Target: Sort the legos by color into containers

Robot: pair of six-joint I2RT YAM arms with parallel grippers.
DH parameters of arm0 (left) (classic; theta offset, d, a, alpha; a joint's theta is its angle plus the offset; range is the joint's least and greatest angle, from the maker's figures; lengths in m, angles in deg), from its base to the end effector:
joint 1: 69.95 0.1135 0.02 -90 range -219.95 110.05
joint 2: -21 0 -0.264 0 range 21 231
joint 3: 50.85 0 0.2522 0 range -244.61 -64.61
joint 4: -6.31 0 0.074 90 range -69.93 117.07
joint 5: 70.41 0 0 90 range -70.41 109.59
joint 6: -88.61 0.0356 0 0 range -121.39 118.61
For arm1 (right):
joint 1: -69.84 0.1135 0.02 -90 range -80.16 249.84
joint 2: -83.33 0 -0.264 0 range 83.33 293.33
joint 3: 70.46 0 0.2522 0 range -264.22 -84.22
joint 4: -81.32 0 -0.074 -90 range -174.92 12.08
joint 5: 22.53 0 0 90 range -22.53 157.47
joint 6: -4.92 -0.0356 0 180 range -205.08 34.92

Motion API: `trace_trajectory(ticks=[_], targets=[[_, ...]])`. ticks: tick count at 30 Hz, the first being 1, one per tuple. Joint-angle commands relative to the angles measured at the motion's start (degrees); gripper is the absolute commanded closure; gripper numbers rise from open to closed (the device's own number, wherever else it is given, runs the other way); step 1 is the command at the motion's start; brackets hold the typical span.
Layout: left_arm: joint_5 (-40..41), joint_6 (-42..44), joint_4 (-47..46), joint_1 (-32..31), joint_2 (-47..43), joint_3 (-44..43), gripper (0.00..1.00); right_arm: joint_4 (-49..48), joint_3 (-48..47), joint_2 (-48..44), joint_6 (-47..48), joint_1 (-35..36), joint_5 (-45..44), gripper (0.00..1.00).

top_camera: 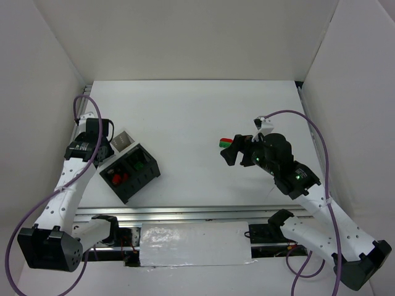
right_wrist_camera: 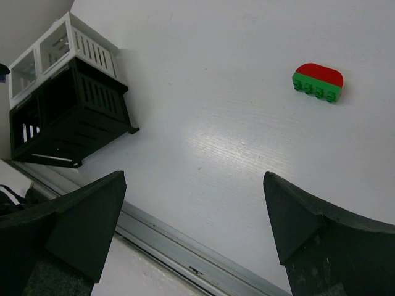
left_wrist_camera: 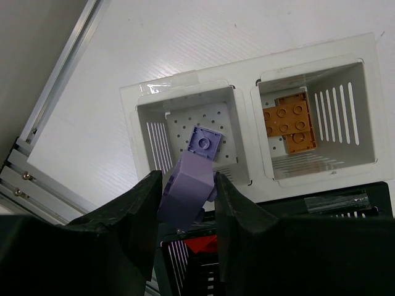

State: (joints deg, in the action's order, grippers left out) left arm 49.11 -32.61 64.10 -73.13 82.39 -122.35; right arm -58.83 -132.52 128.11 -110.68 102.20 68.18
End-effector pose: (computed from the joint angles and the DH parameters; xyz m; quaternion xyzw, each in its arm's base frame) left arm 0.2132 0.0057 0.3119 -0.3077 0.8527 0.1237 0.4037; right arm 0.1473 0.0938 0.3323 -0.0525 0.8301 0.2734 0.4831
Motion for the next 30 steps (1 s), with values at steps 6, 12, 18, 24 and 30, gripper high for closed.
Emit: trace_trajectory(ticks=[6, 12, 18, 24, 30], targets=[[-0.86, 2.22, -2.46, 0.72, -0.39, 0.69, 0.8, -2.79, 0.57, -0.66, 1.17, 0.25, 0.87, 0.0], [-2.27, 2.57, -2.81, 2.74, 0.84, 0.43, 0.67, -2.88, 0.66, 0.14, 1.17, 0.16, 1.22, 0.0], [-3.33, 2.13, -2.72, 3.0, 0.67, 0.52, 0.1, -2.8, 0.48, 1.45, 1.44, 0.16, 1.57, 0.0], [-4.55, 2.66, -3.25, 4.32, -0.91, 0.61, 0.01, -0.88, -1.36, 6.02, -0.23, 0.16, -7.08, 0.0], [-9.91, 4.33, -6.32, 4.32, -6.36, 2.45, 0.01, 2.74, -9.26, 24.54, -4.89, 0.16, -19.51, 0.0]])
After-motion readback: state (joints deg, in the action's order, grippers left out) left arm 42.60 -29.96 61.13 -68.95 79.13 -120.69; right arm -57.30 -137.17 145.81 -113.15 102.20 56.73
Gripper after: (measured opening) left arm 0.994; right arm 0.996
